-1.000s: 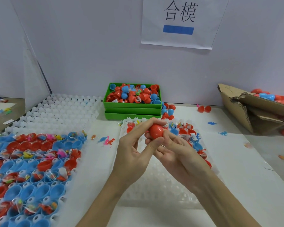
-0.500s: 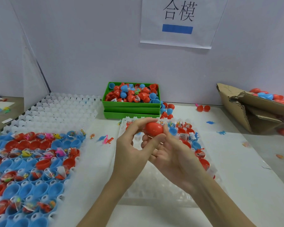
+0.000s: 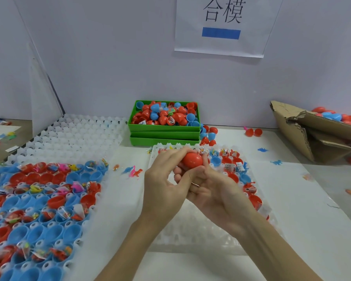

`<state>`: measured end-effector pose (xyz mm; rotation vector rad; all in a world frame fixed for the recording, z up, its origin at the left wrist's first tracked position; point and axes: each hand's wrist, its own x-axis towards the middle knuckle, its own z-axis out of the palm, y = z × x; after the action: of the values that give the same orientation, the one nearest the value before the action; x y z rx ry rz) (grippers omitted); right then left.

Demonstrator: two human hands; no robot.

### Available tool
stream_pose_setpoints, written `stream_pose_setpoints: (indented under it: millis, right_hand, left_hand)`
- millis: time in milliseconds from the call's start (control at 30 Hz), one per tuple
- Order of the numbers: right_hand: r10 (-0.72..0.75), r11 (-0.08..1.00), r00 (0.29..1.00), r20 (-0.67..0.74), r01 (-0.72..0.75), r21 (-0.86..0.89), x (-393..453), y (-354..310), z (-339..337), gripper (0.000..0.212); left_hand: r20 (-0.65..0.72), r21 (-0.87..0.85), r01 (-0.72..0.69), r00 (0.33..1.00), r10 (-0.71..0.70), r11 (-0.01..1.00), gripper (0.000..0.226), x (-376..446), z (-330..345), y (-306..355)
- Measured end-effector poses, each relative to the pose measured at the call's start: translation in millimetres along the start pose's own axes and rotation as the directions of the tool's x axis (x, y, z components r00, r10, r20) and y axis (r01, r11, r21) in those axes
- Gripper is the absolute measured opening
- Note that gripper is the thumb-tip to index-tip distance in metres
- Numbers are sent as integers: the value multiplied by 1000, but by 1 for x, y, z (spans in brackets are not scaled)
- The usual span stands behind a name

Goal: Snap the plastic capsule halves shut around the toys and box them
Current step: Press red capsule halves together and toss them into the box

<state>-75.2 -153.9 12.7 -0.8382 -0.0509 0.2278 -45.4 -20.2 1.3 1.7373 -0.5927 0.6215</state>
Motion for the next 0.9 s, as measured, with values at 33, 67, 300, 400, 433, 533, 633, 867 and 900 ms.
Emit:
stream_pose_setpoints:
  millis: [33,67,300,400,433,533,633,867,900]
  right_hand:
    - [6,1000,1000,0,-6,-6,0,-1,-1,41]
    - [12,1000,1000,0,-12,-13,-1,-1,-1,39]
    - [3,998,1000,22,-2,-65,-1,-8,-3,33]
    - [-39,994,999,9,40,-106,0,-13,-6,39]
    - [-70,984,998,-4,68,-165,0,-16,-7,41]
    - [-197,909,979,-49,164,-383,-1,-20,-5,45]
    - [-316,772,943,-104,192,-606,-2,-21,-1,44]
    - [-421,652,878,-227,119,-749,16,-27,7,23]
    - [-424,650,874,-238,110,-752,25,-32,10,23]
  left_hand:
    - [5,-12,-6,1000,6,1000,40,0,1,0]
    - [12,-31,-5,1000,6,1000,40,0,1,0]
    - [58,-132,72,996,-65,989,38,-1,-1,-1]
    - [164,-172,161,977,-133,972,39,2,-2,-1]
    - [201,-167,172,970,-137,971,41,2,-2,-1]
    - [269,-158,233,945,-185,960,51,3,-1,1]
    - [223,-159,267,948,-229,951,47,4,0,1]
    - [-134,-42,370,919,-372,928,20,6,-1,-16]
    - [-141,-51,400,904,-403,915,20,6,-2,-18]
